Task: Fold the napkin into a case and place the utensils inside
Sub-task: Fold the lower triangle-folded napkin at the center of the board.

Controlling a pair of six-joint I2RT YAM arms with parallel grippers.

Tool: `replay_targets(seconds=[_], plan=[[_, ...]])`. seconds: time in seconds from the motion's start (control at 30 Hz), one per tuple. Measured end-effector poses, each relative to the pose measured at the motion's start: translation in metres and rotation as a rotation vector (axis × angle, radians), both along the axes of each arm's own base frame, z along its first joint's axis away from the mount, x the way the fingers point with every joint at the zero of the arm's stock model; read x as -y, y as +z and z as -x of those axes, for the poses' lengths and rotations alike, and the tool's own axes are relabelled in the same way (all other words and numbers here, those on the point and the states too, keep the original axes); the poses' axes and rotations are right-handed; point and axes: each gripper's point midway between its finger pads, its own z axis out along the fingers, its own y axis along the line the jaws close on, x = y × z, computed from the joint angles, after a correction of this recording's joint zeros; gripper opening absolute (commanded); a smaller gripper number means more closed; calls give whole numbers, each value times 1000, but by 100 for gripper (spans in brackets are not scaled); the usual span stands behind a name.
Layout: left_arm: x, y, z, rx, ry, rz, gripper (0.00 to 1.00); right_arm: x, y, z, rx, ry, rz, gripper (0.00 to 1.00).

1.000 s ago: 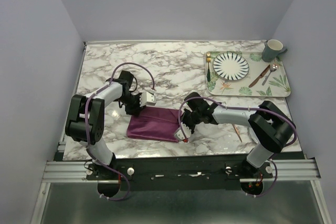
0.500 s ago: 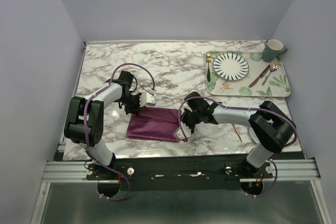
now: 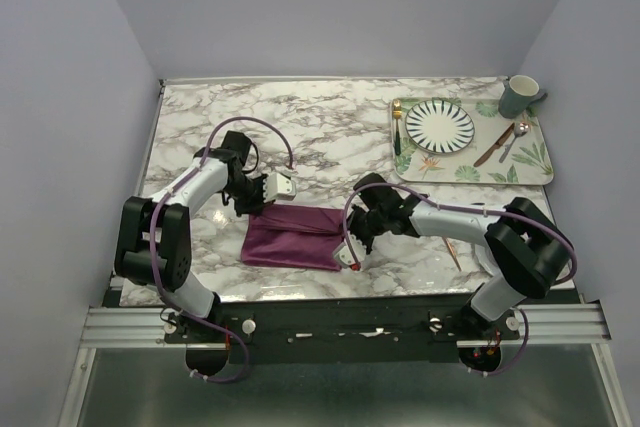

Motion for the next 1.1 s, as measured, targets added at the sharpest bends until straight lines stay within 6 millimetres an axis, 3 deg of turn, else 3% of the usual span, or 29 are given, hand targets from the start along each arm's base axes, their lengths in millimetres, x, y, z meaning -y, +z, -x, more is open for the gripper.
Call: replay_targets(seconds=[0.3, 0.5, 0.67, 0.93, 1.1], plan=[[-1, -10, 14, -53, -4, -11, 0, 2, -11, 3, -25, 2, 21, 1], [-3, -30, 18, -122, 8, -36, 0, -1, -22, 0, -41, -2, 39, 1], [-3, -32, 17, -140, 24, -40, 11, -8, -22, -14, -20, -19, 40, 1], [-13, -29, 6, -143, 84, -36, 37, -9, -21, -32, 21, -49, 49, 1], [-23, -11, -17, -103, 164, -18, 39, -7, -21, -32, 33, -43, 54, 1]])
